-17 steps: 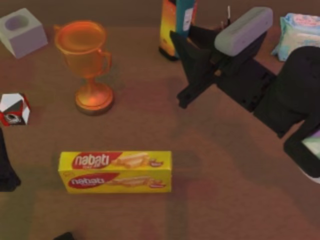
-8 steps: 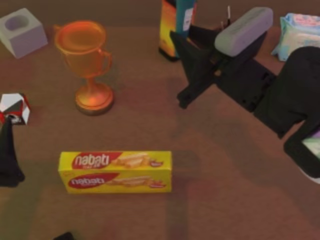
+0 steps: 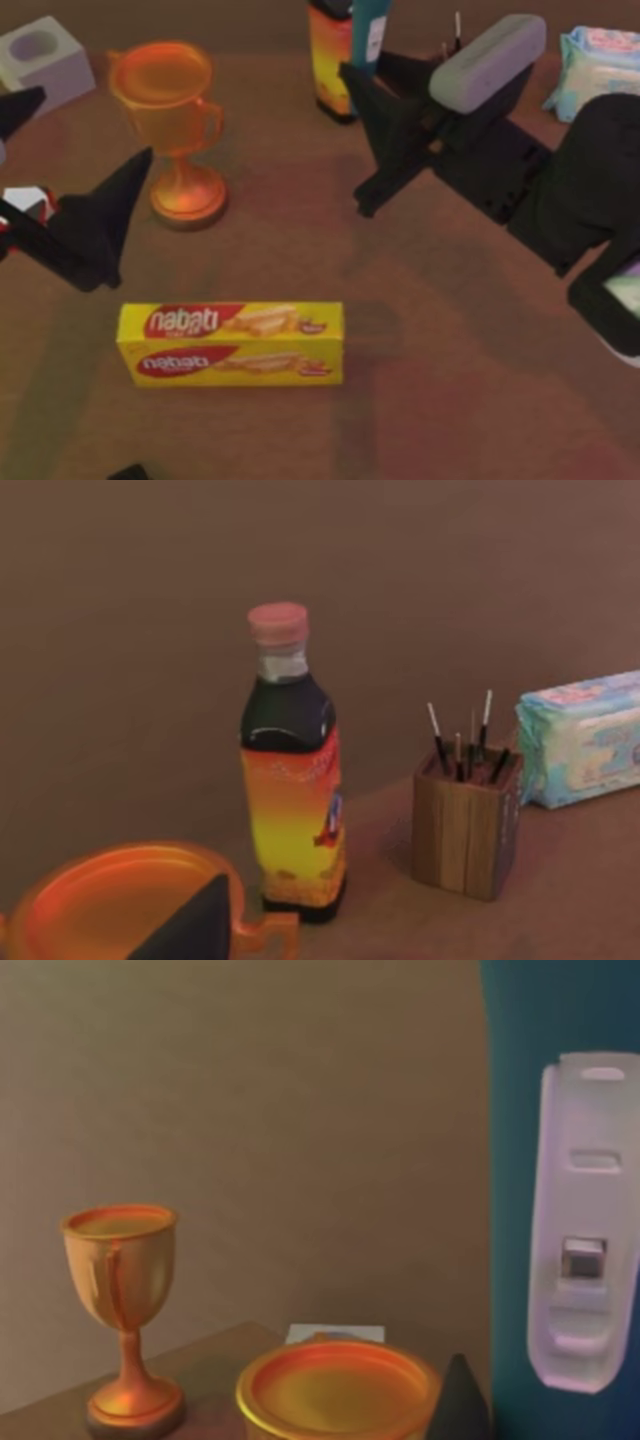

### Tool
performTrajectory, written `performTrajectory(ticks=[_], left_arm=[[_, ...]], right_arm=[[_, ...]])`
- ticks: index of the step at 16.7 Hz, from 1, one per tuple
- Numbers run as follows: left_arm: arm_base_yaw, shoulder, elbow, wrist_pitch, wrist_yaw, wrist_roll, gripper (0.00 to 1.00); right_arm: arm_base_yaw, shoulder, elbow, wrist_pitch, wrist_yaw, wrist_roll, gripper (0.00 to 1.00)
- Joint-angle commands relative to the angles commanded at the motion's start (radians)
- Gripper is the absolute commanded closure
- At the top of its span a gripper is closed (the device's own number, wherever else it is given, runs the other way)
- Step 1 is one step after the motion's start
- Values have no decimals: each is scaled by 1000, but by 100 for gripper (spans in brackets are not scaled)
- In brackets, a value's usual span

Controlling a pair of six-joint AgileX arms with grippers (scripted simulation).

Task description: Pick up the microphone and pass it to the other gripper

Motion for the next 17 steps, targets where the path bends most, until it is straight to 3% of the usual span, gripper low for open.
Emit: performTrajectory(ticks=[4,8,11,17], left_arm=[[-68,282,167,96,179,22,0],[-115,479,292,170,305,40,0],[-130,534,332,194,343,47,0],[-137,547,342,197,332,46,0]], right_arm=[[0,0,0,0,0,0,100],[0,0,0,0,0,0,100],[0,0,0,0,0,0,100],[0,0,0,0,0,0,100]])
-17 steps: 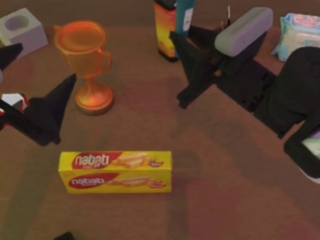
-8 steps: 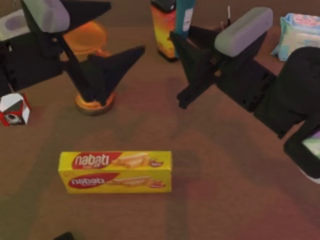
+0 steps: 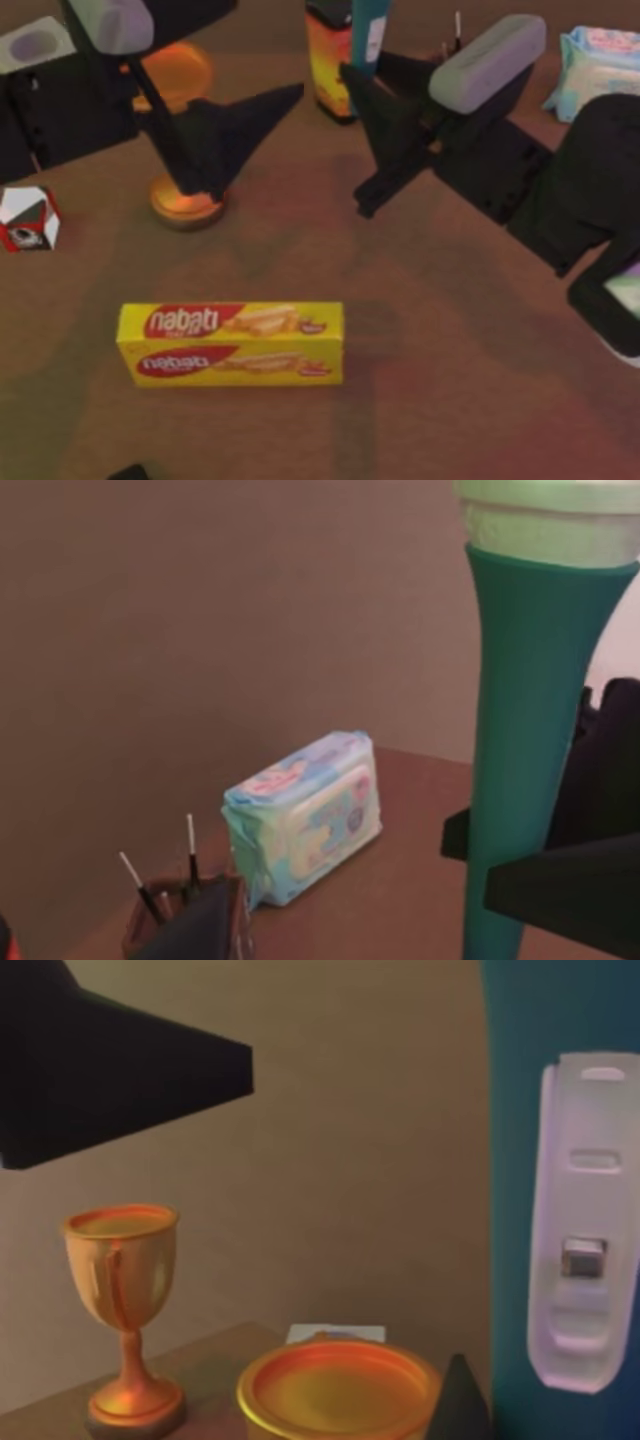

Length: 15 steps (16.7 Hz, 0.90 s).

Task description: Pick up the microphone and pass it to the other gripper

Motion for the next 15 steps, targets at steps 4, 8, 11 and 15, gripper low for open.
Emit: performTrajectory(ticks=[4,8,11,15], left_arm=[[-84,128,101,32,-77,-4,0],[-181,269,214,64,-173,-8,0],[-209,306,243,73,-200,-10,0],[-209,306,243,73,-200,-10,8]], right_arm=[[0,0,0,0,0,0,100],[0,0,0,0,0,0,100],[0,0,0,0,0,0,100],[0,0,0,0,0,0,100]])
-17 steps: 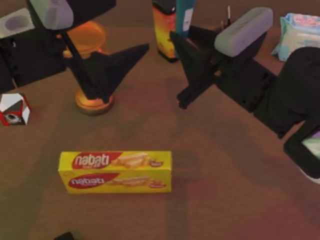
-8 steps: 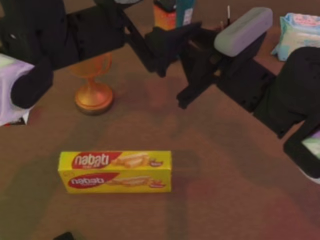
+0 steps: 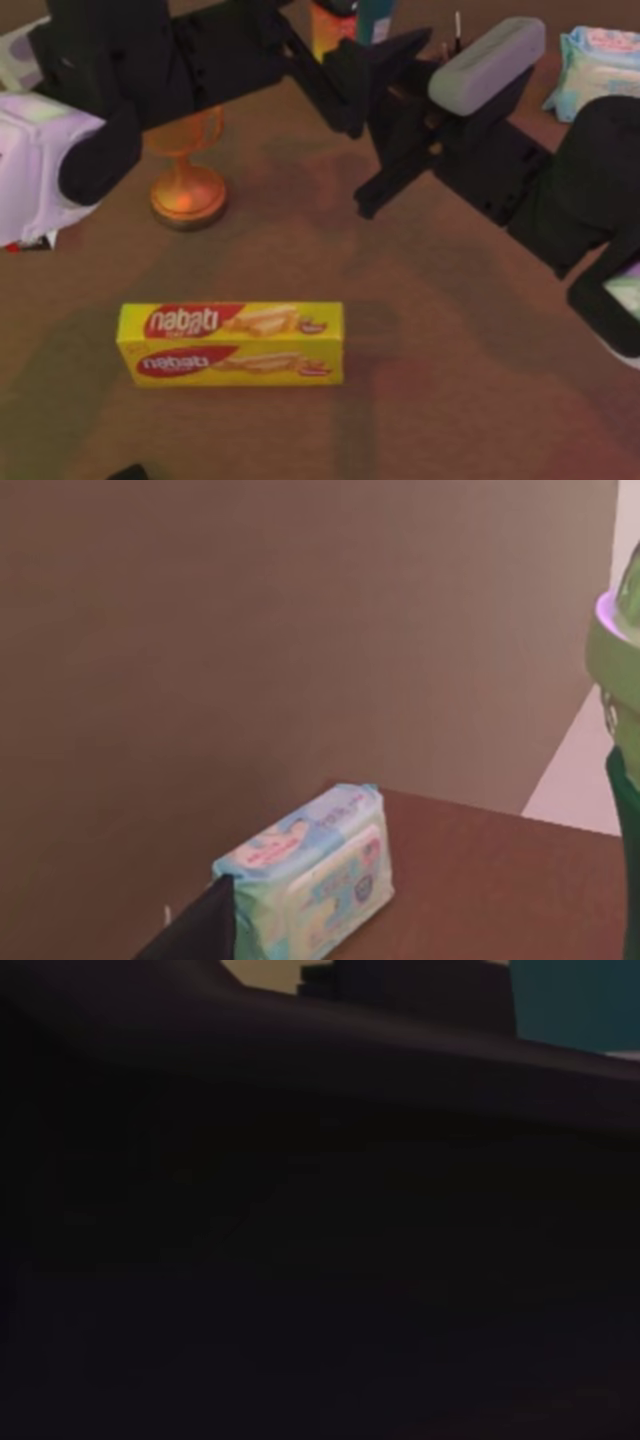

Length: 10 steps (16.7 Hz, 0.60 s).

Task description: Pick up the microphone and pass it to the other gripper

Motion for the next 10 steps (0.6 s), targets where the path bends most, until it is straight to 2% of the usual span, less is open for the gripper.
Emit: performTrajectory(ticks=[10], left_arm=[[0,0,0,0,0,0,83]], right_arm=[[0,0,0,0,0,0,100]])
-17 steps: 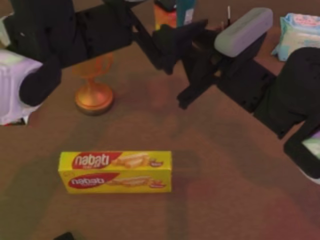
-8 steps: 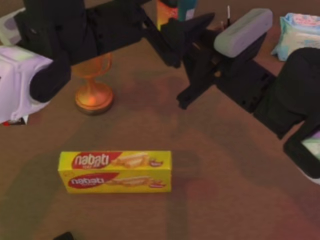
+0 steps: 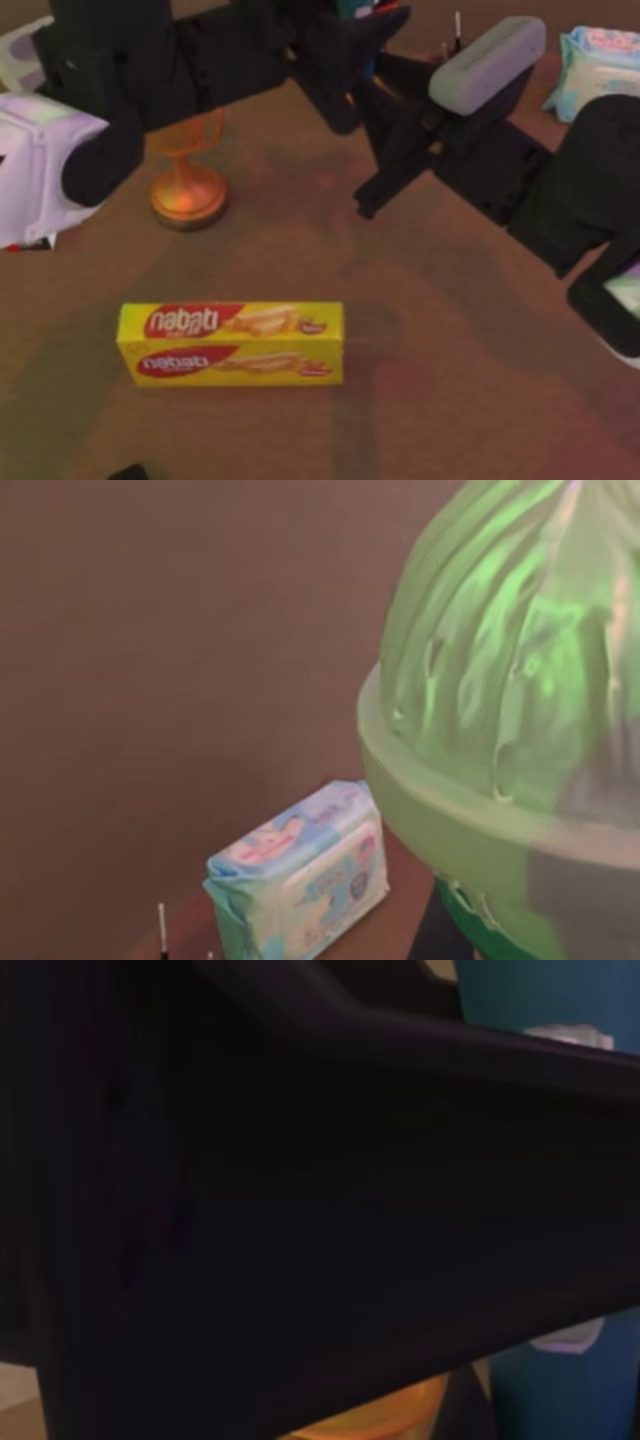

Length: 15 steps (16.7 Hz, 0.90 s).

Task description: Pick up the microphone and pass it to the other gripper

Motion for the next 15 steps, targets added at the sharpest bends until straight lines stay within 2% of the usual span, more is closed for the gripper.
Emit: performTrajectory(ticks=[2,3,11,15], left_arm=[[0,0,0,0,0,0,98],[0,0,0,0,0,0,100],[0,0,0,0,0,0,100],[0,0,0,0,0,0,100]], right_arm=[[0,0,0,0,0,0,100],[0,0,0,0,0,0,100],[0,0,0,0,0,0,100],[0,0,0,0,0,0,70]])
